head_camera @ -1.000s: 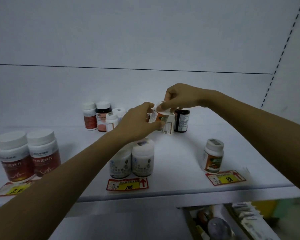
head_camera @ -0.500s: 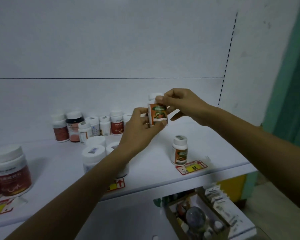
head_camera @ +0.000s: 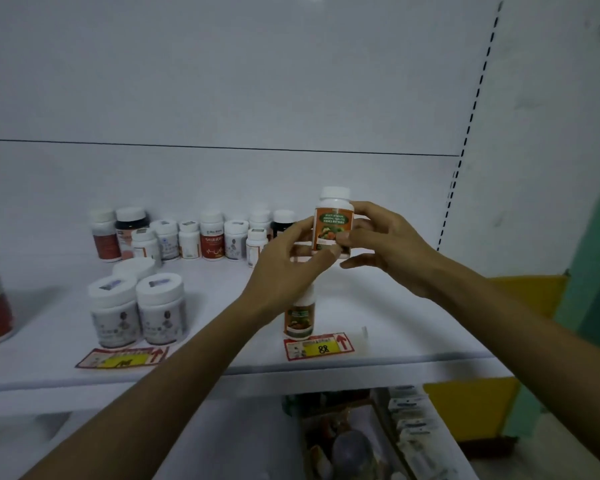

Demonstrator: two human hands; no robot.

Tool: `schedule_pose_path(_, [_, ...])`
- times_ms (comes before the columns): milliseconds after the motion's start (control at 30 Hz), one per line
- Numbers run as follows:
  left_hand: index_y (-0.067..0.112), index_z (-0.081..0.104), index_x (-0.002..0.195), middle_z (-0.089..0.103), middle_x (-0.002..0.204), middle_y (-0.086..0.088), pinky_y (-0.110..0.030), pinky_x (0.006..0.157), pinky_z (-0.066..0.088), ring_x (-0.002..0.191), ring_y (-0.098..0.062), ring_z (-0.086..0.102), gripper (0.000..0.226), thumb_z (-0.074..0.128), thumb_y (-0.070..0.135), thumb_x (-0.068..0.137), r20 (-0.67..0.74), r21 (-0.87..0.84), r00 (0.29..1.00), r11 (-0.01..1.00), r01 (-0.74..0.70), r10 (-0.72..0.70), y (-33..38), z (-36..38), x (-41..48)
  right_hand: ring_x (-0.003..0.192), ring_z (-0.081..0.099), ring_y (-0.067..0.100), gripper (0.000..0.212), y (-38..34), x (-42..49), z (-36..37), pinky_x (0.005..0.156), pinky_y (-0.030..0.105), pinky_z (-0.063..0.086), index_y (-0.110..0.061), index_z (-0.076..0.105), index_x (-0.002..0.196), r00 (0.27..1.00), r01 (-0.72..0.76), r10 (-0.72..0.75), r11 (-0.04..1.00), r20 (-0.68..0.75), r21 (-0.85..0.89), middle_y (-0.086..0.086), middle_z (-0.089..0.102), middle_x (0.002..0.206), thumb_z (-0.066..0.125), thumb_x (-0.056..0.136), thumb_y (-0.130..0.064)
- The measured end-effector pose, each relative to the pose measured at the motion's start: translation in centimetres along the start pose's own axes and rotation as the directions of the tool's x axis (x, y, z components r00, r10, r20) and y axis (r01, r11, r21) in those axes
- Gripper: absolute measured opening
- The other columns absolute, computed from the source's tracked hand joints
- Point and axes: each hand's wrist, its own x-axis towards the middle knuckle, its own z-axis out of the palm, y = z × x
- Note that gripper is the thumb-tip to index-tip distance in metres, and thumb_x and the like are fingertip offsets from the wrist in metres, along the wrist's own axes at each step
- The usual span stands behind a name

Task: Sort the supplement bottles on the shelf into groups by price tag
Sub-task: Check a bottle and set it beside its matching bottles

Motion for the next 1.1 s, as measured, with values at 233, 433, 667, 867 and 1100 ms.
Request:
schedule_pose_path(233, [0.031, 0.023, 0.143, 0.035, 0.148, 0.006, -0.028, 0.101, 0.036, 0.125, -0.006, 0.038, 0.090, 0.059, 0.058, 0.065, -0.203, 0.108, 0.972, 0.984, 0.140, -0.116, -2.3, 1.4, -3.0, 0.092, 0.069, 0.015, 0.038, 3.8, -0.6, -2.1, 0.071, 0.027, 0.059, -0.021, 0.052, 0.118, 0.994, -0.082, 0.079, 0.996, 0.070, 0.043, -0.004, 0.069, 0.103, 0.064, 0.085, -0.007])
schedule_pose_path(433, [0.028, 0.017, 0.146, 0.037, 0.146, 0.006, -0.033, 0.106, 0.035, 0.130, -0.013, 0.039, 0.109, 0.074, 0.052, 0.055, -0.076, 0.161, 0.939, 0.925, 0.345, -0.337, -5.2, 1.3, -5.0, 0.100, 0.067, 0.024, 0.044, 8.3, -1.6, -1.2, 0.082, 0.037, 0.057, -0.017, 0.051, 0.122, 0.973, -0.208, 0.201, 0.977, 0.115, 0.050, 0.006, 0.068, 0.108, 0.068, 0.083, -0.007])
schedule_pose_path(667, [0.030, 0.040, 0.127, 0.054, 0.115, 0.015, -0.019, 0.088, 0.045, 0.103, -0.002, 0.055, 0.067, 0.077, 0.029, 0.072, -0.034, 0.209, 0.942, 0.919, 0.334, -0.335, -6.4, 1.3, -4.6, 0.092, 0.071, 0.021, 0.047, 10.6, -2.2, -1.0, 0.074, 0.029, 0.059, -0.012, 0.051, 0.124, 0.973, -0.210, 0.193, 0.968, 0.128, 0.135, 0.009, 0.068, 0.110, 0.069, 0.081, -0.004])
schedule_pose_path(867, [0.027, 0.042, 0.123, 0.053, 0.114, 0.016, -0.009, 0.078, 0.039, 0.102, -0.003, 0.053, 0.058, 0.074, 0.027, 0.074, -0.067, 0.226, 0.942, 0.914, 0.336, -0.329, -6.5, 1.4, -4.6, 0.099, 0.068, 0.021, 0.053, 11.2, -2.1, -1.2, 0.081, 0.033, 0.058, -0.014, 0.049, 0.125, 0.971, -0.169, 0.147, 0.980, 0.189, 0.106, 0.008, 0.067, 0.114, 0.069, 0.077, 0.000])
schedule_pose_path(1100, [0.029, 0.047, 0.114, 0.058, 0.110, 0.017, -0.008, 0.078, 0.042, 0.095, 0.003, 0.057, 0.050, 0.075, 0.026, 0.073, -0.058, 0.217, 0.947, 0.922, 0.321, -0.316, -6.5, 1.3, -4.6, 0.104, 0.066, 0.018, 0.056, 11.3, -2.1, -1.0, 0.085, 0.031, 0.057, -0.016, 0.047, 0.125, 0.969, -0.104, 0.097, 0.994, 0.227, 0.022, 0.007, 0.064, 0.119, 0.071, 0.077, 0.001])
